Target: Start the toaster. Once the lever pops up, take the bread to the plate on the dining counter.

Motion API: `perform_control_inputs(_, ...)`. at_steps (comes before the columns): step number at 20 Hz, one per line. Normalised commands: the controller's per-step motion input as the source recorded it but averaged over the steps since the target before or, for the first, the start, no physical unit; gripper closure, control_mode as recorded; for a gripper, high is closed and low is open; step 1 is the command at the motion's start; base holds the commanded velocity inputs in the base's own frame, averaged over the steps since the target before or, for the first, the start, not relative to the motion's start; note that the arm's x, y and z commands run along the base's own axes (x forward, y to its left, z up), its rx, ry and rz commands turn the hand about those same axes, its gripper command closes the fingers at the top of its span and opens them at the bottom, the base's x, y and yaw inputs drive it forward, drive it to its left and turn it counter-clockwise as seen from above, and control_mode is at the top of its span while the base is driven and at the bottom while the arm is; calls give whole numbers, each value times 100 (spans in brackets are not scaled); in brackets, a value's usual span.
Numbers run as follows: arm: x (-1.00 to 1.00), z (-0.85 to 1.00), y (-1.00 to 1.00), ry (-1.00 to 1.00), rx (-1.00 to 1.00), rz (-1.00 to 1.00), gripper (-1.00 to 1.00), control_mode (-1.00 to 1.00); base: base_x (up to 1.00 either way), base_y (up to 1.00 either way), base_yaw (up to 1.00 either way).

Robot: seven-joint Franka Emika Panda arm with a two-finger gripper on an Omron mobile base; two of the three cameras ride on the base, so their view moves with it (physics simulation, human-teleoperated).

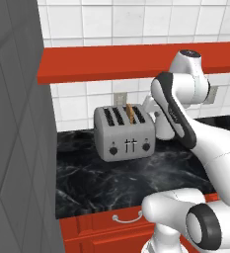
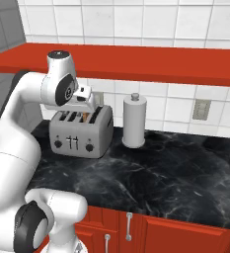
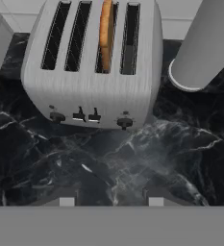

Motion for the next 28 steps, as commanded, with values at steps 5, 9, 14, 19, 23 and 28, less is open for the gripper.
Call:
perform_control_inputs(5,3,-21,0,0,0,0,-100,-100,0,0,0)
perform_control_inputs(9,17,-37,0,0,0,0,-100,-100,0,0,0)
perform_control_inputs(14,19,-41,0,0,0,0,-100,-100,0,0,0)
perform_control_inputs(19,22,-29,0,-2,0,0,-100,-100,0,0,0)
perform_control_inputs(23,25,-20,0,-3,0,0,-100,-100,0,0,0)
perform_control_inputs(28,21,-14,0,-3,0,0,-100,-100,0,0,0)
